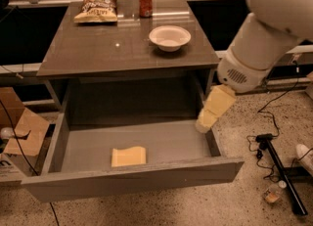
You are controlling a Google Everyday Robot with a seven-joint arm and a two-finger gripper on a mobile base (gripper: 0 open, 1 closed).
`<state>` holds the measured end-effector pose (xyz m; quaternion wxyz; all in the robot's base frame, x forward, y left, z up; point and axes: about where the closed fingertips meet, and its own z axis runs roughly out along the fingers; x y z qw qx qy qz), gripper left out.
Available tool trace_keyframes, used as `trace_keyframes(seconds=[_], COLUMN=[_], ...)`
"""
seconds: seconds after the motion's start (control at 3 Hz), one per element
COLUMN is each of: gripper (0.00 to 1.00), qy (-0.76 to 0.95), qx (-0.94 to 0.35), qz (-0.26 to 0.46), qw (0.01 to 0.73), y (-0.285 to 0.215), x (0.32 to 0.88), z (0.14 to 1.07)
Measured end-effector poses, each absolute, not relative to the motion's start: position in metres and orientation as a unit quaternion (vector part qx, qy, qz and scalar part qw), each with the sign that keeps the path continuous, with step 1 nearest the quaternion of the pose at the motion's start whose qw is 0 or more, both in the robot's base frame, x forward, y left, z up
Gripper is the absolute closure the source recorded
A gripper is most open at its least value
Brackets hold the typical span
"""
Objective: Pick sponge from top drawer and place on counter
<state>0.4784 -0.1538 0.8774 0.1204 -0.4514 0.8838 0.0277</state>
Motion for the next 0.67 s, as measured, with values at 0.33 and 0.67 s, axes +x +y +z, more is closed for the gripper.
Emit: trace_keyframes(seconds=[0.33,0.67], gripper=[0.00,0.00], qy=[0.903,0.928], qx=[-0.416,-0.358], qz=[0.044,0.068], qw=[0.100,0.080], y=[-0.138,-0.122], x=[0.501,0.518], z=[0.835,0.791])
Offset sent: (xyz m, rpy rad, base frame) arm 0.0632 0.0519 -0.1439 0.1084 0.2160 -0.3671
